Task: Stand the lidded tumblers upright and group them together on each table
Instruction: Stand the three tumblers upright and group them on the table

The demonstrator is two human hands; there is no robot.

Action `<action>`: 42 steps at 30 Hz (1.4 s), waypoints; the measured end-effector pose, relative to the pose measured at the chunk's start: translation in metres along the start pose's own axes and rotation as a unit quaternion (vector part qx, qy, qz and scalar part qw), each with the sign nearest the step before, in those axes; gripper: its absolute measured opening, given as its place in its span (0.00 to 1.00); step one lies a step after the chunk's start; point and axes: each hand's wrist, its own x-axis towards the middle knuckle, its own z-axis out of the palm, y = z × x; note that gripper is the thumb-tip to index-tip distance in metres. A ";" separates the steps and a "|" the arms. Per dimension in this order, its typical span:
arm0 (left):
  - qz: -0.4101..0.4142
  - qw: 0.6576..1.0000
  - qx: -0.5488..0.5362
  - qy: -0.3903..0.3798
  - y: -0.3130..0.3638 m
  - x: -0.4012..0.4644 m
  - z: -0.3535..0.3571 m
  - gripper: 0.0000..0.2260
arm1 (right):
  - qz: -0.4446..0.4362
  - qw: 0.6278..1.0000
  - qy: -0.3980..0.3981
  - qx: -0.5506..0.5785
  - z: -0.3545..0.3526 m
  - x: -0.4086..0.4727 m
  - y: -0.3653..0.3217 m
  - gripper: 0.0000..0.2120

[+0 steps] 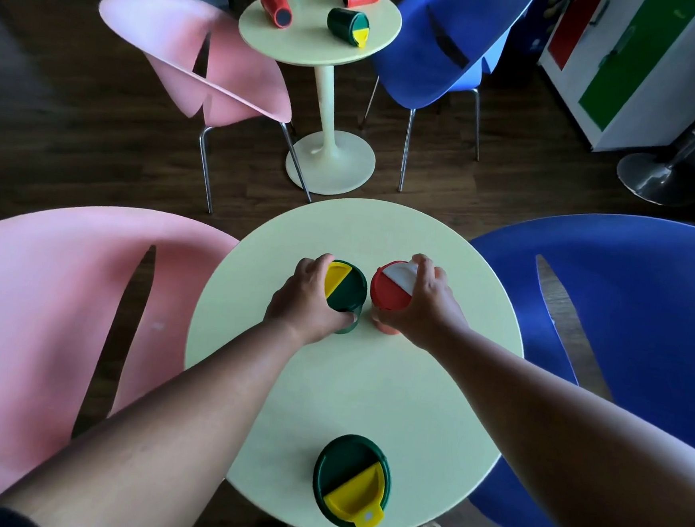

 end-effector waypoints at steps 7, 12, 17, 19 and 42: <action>0.006 1.000 0.007 -0.006 -0.002 0.001 -0.001 0.43 | -0.007 1.000 -0.012 0.004 -0.002 0.003 0.002 0.46; 0.014 1.000 0.016 -0.006 -0.002 0.004 0.000 0.44 | -0.006 1.000 -0.026 -0.001 -0.004 0.005 0.001 0.47; 0.013 1.000 0.015 0.000 -0.001 0.004 0.000 0.44 | -0.006 1.000 -0.029 -0.006 -0.005 0.004 0.001 0.47; 0.012 1.000 0.017 0.000 -0.002 0.003 0.001 0.44 | -0.008 0.999 -0.033 -0.011 -0.005 0.004 0.002 0.48; -0.110 0.977 -0.181 -0.002 -0.033 -0.159 0.017 0.15 | -0.020 0.962 -0.273 0.002 -0.023 -0.103 0.019 0.17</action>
